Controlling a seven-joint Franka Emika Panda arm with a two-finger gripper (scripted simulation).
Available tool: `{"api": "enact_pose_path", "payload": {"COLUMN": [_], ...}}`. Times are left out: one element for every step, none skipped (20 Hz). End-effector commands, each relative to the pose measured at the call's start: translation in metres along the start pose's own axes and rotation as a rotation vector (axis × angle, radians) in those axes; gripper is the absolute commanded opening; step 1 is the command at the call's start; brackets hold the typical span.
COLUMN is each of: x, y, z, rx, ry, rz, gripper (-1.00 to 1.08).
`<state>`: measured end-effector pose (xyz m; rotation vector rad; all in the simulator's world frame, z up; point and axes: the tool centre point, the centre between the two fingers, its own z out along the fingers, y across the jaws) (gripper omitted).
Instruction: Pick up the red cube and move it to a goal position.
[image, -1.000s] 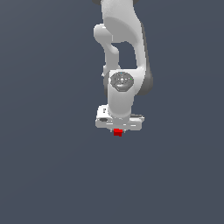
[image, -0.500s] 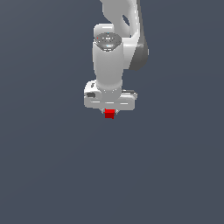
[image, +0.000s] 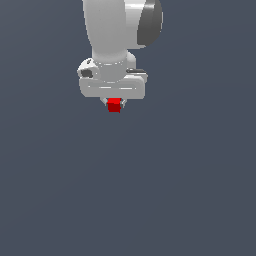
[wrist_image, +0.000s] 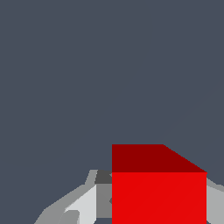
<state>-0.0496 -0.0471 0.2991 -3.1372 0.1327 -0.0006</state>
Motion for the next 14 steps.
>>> {"api": "enact_pose_path", "payload": {"x": [-0.007,-0.009,-0.011,-0.013,-0.014,-0.016,-0.017,-0.017,-0.018,-0.018,-0.018,-0.018,-0.017,-0.017], "y": [0.008,0.011,0.013,0.015,0.017,0.019,0.021,0.022,0.022,0.023,0.023,0.024,0.023,0.023], "z": [-0.018,-0.024,-0.029,-0.034,-0.038,-0.042,-0.045,-0.048,-0.049,-0.051,-0.051,-0.052,-0.051,-0.051], "rx": [0.0,0.0,-0.001,-0.001,-0.001,-0.001,-0.001,-0.001,-0.001,-0.001,-0.001,-0.001,-0.001,-0.001], "ry": [-0.001,-0.001,0.0,0.0,0.0,0.0,0.0,0.0,0.0,0.0,0.0,0.0,0.0,0.0], "rz": [0.0,0.0,0.0,0.0,0.0,0.0,0.0,0.0,-0.001,-0.001,-0.001,-0.001,-0.001,-0.001], "gripper": [-1.0,-1.0,-1.0,-1.0,-1.0,-1.0,-1.0,-1.0,-1.0,-1.0,-1.0,-1.0,-1.0,-1.0]}}
